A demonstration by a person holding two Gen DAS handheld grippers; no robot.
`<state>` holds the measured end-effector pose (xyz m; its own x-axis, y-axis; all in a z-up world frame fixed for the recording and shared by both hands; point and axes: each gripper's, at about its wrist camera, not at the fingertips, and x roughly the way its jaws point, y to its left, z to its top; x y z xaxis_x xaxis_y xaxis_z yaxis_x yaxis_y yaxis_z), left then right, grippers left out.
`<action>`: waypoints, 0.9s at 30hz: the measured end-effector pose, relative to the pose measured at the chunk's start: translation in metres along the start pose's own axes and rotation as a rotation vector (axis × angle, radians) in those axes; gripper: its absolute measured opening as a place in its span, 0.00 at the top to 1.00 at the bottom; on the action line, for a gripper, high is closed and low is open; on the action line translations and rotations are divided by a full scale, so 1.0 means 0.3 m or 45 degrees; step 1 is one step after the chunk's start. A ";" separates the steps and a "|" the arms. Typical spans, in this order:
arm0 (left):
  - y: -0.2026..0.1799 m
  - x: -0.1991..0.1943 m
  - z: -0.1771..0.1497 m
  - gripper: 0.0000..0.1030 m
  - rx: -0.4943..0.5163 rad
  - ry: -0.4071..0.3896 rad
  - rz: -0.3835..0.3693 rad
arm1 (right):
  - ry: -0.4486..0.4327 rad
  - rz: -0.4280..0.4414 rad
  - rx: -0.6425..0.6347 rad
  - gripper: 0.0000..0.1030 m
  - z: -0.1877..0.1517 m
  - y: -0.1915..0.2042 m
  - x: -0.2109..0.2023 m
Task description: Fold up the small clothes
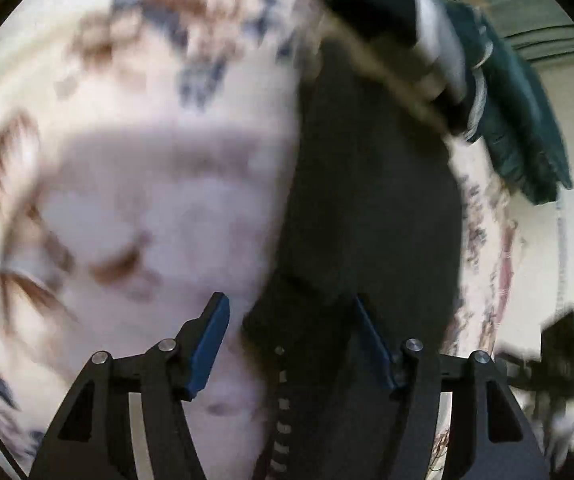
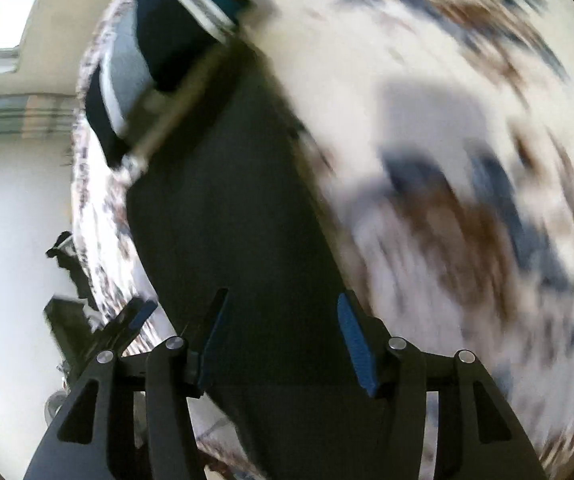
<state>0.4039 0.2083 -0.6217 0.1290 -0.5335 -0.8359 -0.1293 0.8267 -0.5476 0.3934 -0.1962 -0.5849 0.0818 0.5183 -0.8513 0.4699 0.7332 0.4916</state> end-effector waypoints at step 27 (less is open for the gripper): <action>0.057 -0.164 -0.981 0.36 0.090 0.199 0.251 | 0.359 -0.048 0.103 0.45 -0.806 -0.463 0.305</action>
<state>0.1059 0.1962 -0.6011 -0.0458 -0.3777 -0.9248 -0.0672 0.9248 -0.3744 0.1231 -0.1442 -0.6866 -0.1791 0.6017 -0.7783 0.5372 0.7226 0.4350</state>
